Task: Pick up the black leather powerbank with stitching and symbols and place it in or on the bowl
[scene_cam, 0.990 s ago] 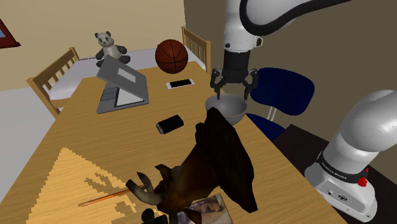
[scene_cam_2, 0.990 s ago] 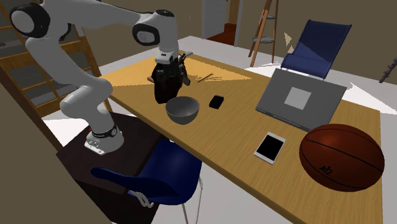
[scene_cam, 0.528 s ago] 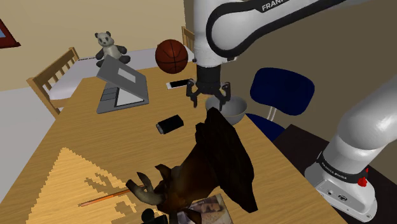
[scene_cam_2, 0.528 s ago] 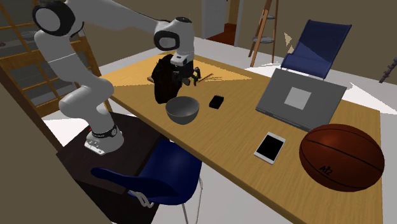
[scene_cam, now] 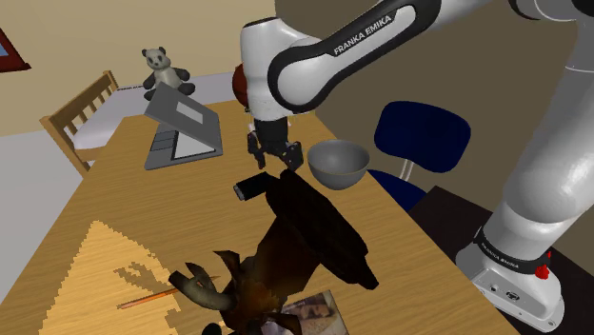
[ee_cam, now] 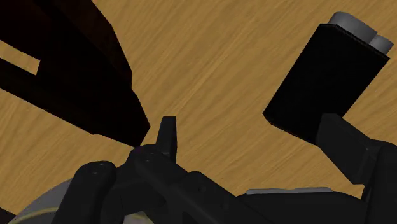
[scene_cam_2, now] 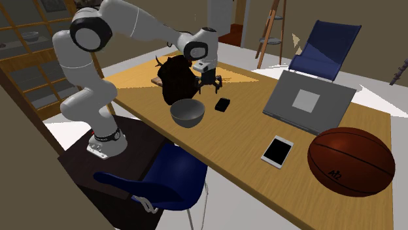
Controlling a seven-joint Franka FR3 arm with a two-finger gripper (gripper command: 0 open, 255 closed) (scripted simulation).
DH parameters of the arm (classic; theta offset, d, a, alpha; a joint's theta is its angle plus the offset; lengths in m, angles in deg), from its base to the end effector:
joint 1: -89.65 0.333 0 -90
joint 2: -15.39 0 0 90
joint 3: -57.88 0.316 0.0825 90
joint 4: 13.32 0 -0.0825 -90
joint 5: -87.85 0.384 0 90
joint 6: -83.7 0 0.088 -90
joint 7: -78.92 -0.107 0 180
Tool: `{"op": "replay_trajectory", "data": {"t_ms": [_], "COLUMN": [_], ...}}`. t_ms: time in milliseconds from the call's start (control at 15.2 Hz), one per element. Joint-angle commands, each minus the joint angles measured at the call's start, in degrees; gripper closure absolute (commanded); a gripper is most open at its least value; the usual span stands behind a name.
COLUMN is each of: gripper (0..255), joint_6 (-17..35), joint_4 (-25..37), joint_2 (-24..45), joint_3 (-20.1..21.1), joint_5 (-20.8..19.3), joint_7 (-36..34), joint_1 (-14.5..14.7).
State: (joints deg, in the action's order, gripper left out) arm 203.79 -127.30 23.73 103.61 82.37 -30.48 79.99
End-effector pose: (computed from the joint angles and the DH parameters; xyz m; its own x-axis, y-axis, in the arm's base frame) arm 0.4758 0.3268 0.4123 0.3269 -0.9448 -0.0223 -0.9450 -0.3269 -0.0002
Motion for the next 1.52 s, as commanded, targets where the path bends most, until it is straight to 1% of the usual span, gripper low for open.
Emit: {"op": "replay_trajectory", "data": {"t_ms": [0,198,330,396,924,1386,1452], "gripper": [0,0,0,0,0,0,255], "joint_6": [-0.73,-2.48,-3.96,-4.48,-0.04,-0.05,-0.05], "joint_4": [5.20,12.98,18.62,20.52,18.20,18.19,18.19], "joint_2": [6.60,14.70,19.67,21.22,23.72,23.71,23.71], "joint_3": [-1.06,-4.53,-6.94,-7.77,-9.06,-9.06,-9.06], "joint_5": [-5.77,-11.50,-14.22,-14.92,-16.78,-16.78,-16.78], "joint_7": [-7.73,-15.75,-20.00,-21.20,-22.35,-22.35,-22.35], "joint_1": [2.56,7.38,10.49,11.50,12.11,12.10,12.10]}}
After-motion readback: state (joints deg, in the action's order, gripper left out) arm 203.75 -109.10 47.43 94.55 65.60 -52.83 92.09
